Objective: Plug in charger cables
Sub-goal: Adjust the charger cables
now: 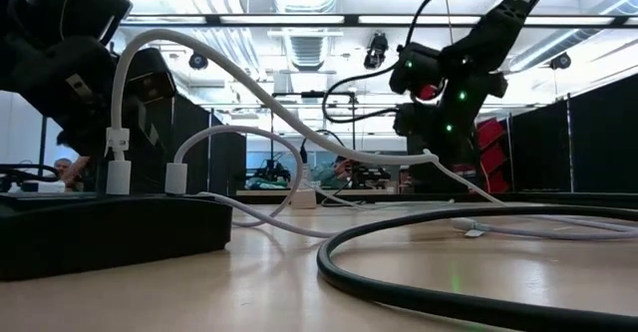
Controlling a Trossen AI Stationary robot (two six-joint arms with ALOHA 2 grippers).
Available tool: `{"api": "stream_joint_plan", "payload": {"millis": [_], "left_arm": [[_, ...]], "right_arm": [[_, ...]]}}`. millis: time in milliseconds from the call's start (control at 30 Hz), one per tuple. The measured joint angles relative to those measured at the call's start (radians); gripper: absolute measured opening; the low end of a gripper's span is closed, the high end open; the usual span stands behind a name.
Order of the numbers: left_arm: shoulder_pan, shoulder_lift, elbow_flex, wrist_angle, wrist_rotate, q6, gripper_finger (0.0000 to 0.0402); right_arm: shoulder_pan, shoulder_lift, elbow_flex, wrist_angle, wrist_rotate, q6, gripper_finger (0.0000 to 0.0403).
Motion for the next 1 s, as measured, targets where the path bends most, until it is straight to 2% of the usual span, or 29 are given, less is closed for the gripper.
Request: {"api": "stream_joint_plan", "payload": {"millis": [133, 233, 333, 500, 567, 633, 733, 1000], "left_arm": [[-0.001, 0.000, 0.000, 0.000, 0.000, -0.016, 0.0025], [-0.001, 0.000, 0.000, -0.001, 0.000, -0.037, 0.0025], [-0.001, 0.000, 0.000, 0.000, 0.000, -0.038, 0.0025], [-0.001, 0.002, 0.000, 0.000, 0.000, -0.004, 0.0025], [0.000, 0.002, 0.000, 0.000, -0.003, 0.026, 0.0025], [0.000, 0.002, 0.000, 0.001, -0.031, 0.057, 0.0025], [0.000, 0.002, 0.000, 0.008, -0.113, 0.121, 0.0025], [0.004, 0.001, 0.000, 0.074, -0.410, 0.333, 0.0025]], "right_arm": [[0.005, -0.051, 0.002, -0.005, -0.061, 0.003, 0.0000], [0.021, -0.109, 0.002, -0.003, -0.166, 0.018, 0.0000], [0.034, -0.181, 0.002, 0.002, -0.390, 0.039, 0.0000], [0.046, -0.274, 0.004, 0.005, -0.870, 0.170, 0.0000], [0.063, -0.286, 0.004, 0.002, -0.993, 0.240, 0.0000], [0.097, -0.287, 0.003, -0.006, -1.036, 0.302, 0.0000], [0.169, -0.276, 0.003, -0.058, -1.043, 0.381, 0.0000], [0.417, -0.238, 0.001, -0.260, -1.015, 0.585, 0.0000]]}}
